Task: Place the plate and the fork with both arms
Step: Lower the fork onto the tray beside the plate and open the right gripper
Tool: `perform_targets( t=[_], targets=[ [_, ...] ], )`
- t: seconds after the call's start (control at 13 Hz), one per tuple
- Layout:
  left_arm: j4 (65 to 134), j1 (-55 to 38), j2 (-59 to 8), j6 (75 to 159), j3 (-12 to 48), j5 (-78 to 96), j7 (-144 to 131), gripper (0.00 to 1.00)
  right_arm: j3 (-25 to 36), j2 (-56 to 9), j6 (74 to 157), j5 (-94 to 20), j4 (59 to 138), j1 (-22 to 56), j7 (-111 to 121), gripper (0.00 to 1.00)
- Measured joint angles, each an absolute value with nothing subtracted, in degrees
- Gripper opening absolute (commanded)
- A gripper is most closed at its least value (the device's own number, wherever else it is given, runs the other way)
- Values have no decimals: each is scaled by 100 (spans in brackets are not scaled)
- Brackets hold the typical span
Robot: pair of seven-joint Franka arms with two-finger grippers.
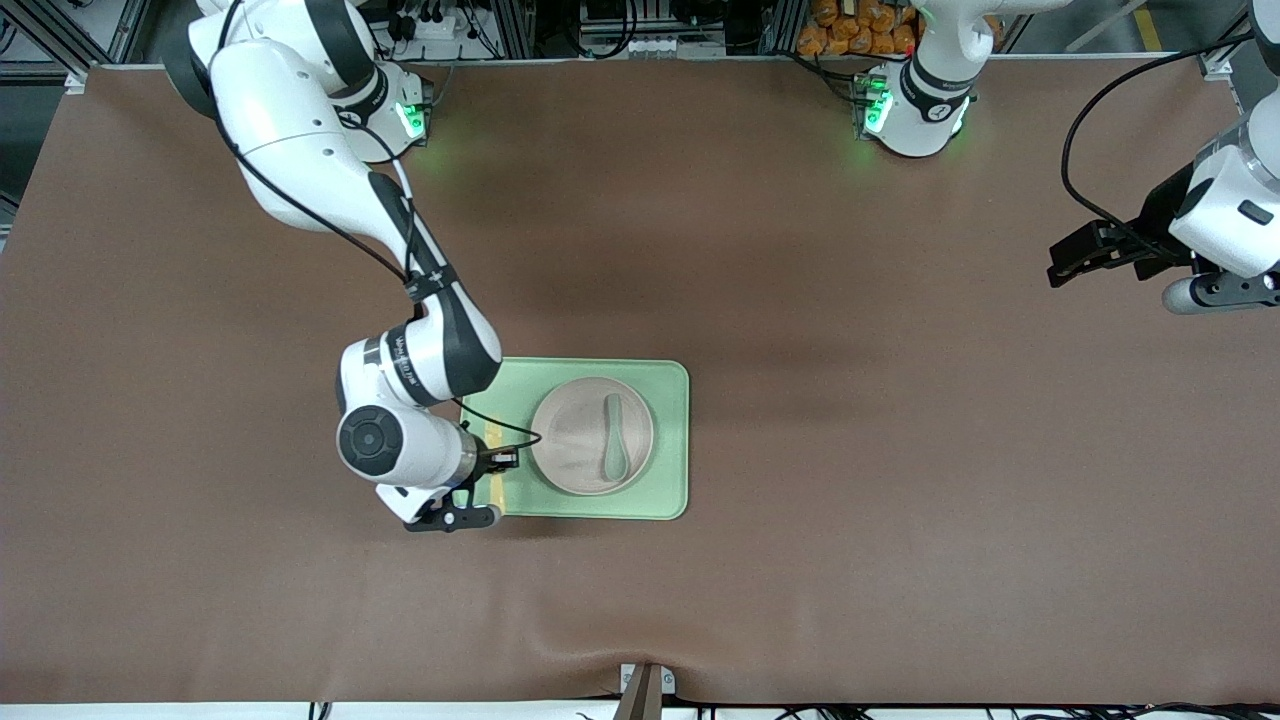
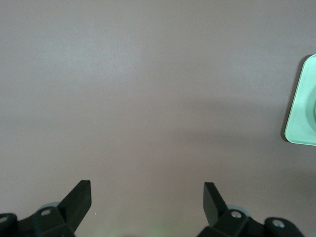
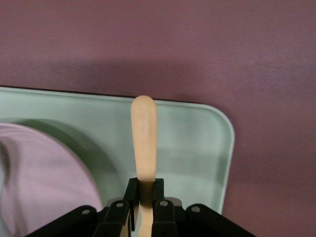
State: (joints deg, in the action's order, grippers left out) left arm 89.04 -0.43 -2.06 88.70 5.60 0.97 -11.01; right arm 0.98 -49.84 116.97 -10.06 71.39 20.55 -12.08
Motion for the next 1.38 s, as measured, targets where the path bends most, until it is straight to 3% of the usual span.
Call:
perform_targets(
  t=[0.54,0.62,0.69,0.77,1.0,1.38],
  targets=[
    [8904,-43,-206,8870,560,97,-1101,100,10,-4410,13064,-1009,8838,2185,-1200,1],
    [8904,-43,-206,8870,560,97,-1101,100,10,-4399,13185,-1009,8959,2207,-1208,22],
    [8905,-43,-206,8870,561,97,-1101,100,10,-4396,13243,-1012,9011,2213,-1250,93],
    [8905,-43,-206,8870,560,97,-1101,100,12,-4389,13243,-1012,9014,2213,-1341,100],
    [8905,-43,-206,8870,560,97,-1101,100,13,-4303,13001,-1013,8880,2216,-1566,100],
    [8906,-43,-206,8870,560,97,-1101,100,116,-4045,11376,-1014,7739,1952,-1646,100]
  ],
)
